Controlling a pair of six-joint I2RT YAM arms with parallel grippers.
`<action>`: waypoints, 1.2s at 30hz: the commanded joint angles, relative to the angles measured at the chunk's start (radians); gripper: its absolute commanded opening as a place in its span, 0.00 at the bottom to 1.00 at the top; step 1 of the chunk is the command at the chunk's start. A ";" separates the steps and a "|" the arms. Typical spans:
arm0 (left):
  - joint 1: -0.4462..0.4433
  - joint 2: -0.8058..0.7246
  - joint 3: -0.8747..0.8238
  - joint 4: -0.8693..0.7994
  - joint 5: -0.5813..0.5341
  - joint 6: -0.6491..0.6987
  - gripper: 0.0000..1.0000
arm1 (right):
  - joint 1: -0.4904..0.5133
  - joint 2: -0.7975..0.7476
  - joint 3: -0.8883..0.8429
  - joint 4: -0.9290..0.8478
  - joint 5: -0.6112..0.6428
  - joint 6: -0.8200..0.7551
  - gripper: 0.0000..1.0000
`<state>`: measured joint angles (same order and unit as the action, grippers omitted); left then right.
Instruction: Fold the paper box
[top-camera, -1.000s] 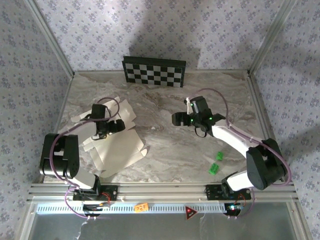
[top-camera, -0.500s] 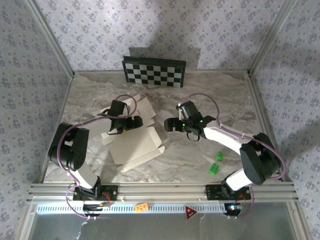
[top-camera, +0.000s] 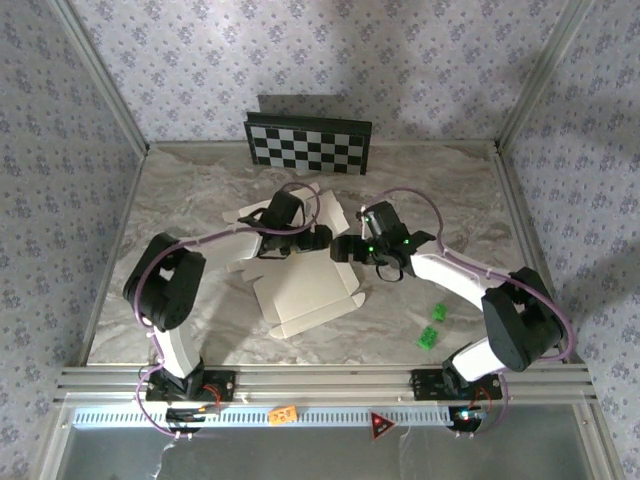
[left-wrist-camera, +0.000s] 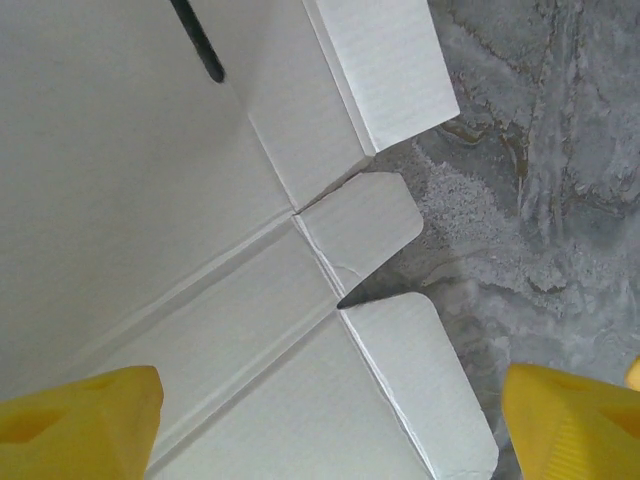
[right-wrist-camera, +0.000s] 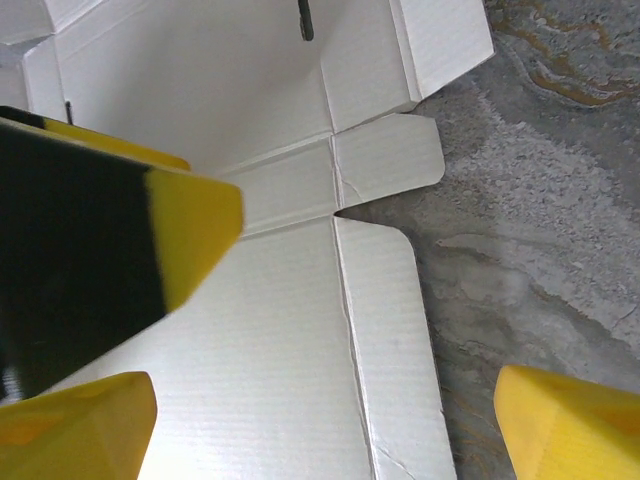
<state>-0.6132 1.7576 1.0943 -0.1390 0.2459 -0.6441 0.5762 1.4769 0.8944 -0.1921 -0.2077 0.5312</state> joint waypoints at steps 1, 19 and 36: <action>0.009 -0.127 -0.023 -0.098 -0.062 0.042 0.88 | -0.023 0.006 0.015 0.031 -0.096 0.014 0.89; 0.010 -0.409 -0.348 -0.239 -0.069 0.038 0.89 | -0.036 0.483 0.416 0.011 -0.383 -0.032 0.79; 0.017 -0.349 -0.439 -0.163 -0.032 0.012 0.87 | -0.075 0.377 0.160 0.064 -0.337 0.037 0.76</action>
<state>-0.6022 1.3861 0.6571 -0.3084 0.1822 -0.6224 0.5129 1.9091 1.1114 -0.0925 -0.5755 0.5465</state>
